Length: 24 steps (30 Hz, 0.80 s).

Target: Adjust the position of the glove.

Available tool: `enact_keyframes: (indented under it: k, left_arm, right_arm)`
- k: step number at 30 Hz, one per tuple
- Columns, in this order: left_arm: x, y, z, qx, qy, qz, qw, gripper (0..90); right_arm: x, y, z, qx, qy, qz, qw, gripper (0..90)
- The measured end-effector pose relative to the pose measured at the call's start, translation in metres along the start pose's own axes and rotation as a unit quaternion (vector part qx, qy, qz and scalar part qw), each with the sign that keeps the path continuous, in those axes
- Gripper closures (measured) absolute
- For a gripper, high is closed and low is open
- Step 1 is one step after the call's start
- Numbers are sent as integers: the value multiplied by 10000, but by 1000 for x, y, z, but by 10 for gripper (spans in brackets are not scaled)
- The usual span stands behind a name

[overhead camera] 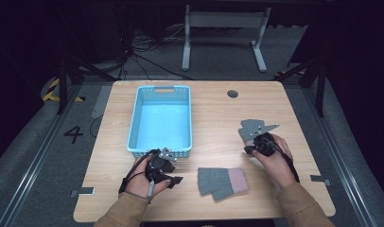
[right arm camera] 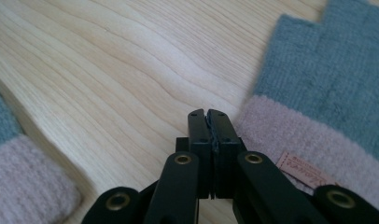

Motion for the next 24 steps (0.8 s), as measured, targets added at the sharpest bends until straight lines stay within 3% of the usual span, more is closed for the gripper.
enact_keyframes:
  k: [16,24]
  left_arm:
    - [11,-5,3,-78,-136,-16,9999,505]
    - [16,-7,4,-104,-166,0,9998,504]
  right_arm:
    - [-26,14,32,-148,-485,54,9987,900]
    - [-32,16,40,-187,-596,78,9980,900]
Point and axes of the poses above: each handheld gripper's, and its own axes: y roughly backward along the jaws, x roughly out of its top, z roughly to its right, the point moved 10 cm from there along -y, roughly forward along the jaws, and after that the axes turned 6 degrees about -z, right-handed, at the moved point
